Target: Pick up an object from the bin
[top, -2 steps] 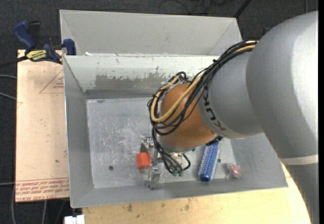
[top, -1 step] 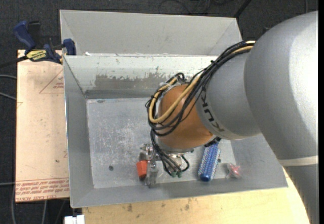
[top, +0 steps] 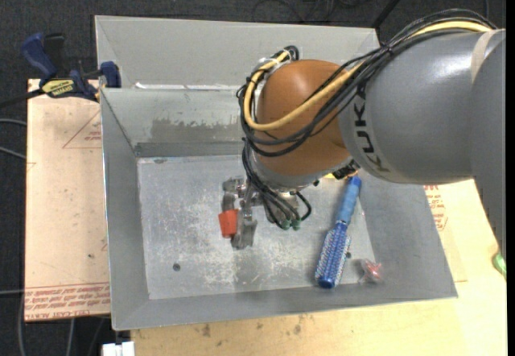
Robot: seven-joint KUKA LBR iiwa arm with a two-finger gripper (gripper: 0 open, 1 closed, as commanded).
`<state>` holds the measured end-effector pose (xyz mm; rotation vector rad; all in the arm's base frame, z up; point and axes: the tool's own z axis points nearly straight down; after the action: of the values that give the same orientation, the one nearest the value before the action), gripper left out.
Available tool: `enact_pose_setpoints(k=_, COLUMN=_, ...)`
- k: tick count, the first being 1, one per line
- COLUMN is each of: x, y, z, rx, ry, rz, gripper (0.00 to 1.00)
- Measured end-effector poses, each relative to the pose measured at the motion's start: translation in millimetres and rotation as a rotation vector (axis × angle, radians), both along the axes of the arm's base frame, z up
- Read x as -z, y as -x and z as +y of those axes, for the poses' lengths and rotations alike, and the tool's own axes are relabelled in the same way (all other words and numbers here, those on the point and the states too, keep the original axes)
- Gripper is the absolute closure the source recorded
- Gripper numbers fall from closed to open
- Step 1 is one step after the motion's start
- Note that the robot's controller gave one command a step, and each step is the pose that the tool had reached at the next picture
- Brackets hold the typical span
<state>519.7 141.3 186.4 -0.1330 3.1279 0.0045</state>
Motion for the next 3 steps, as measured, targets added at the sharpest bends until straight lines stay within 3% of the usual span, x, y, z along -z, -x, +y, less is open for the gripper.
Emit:
enact_pose_setpoints(k=1, x=4, y=2.4, z=-1, rx=0.001, ry=0.002, rz=0.009, gripper=0.0)
enact_pose_setpoints(k=2, x=119, y=29.4, z=-8, rx=-0.106, ry=0.002, rz=0.004, gripper=0.0)
enact_pose_setpoints(k=3, x=116, y=30.1, z=-8, rx=-0.107, ry=0.002, rz=0.009, gripper=1.0)
